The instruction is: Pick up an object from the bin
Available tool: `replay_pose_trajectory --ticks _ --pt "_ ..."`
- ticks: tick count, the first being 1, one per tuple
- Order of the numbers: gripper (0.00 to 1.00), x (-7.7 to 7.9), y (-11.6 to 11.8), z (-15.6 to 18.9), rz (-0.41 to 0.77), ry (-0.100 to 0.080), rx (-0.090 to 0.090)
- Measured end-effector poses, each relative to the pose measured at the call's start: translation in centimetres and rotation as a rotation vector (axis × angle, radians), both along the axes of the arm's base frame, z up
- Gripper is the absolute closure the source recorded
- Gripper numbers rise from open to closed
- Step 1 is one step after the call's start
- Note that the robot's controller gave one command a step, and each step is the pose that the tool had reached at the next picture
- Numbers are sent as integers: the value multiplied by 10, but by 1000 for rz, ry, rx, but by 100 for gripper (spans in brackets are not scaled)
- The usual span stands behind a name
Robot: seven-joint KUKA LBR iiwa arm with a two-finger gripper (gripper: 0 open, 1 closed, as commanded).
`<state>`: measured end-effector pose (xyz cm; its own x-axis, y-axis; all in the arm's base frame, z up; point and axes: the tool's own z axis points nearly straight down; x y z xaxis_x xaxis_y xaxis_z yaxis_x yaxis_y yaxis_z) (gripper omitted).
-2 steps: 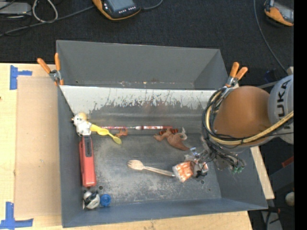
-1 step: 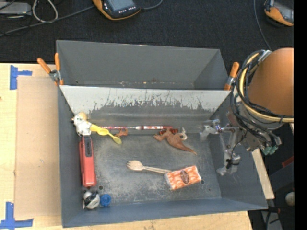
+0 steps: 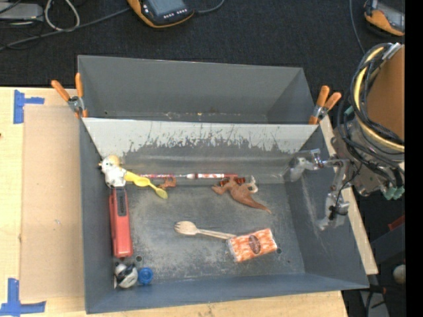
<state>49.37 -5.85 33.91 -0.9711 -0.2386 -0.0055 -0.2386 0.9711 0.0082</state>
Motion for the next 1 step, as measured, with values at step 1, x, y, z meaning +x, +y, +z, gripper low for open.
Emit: replay_pose_trajectory --ticks 1 --pt "0 -7 0 -73 -24 6 2"
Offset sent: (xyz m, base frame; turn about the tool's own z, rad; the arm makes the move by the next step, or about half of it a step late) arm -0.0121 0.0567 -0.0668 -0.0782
